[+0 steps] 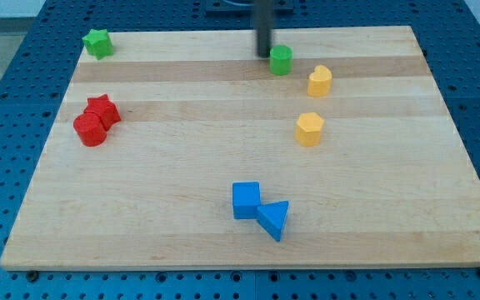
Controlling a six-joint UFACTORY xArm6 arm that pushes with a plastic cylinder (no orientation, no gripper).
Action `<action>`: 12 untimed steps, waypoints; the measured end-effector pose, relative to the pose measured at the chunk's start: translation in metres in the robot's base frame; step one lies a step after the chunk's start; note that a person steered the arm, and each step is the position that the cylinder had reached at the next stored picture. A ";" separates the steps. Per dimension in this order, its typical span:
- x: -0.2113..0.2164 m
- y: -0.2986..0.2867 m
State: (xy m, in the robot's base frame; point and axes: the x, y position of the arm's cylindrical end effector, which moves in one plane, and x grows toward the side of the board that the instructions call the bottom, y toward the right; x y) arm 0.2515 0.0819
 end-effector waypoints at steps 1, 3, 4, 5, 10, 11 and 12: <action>-0.013 0.107; 0.007 0.074; 0.022 0.053; 0.036 0.053; 0.055 -0.070; 0.055 -0.080; 0.055 -0.080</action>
State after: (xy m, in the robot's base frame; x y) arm 0.3062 0.0020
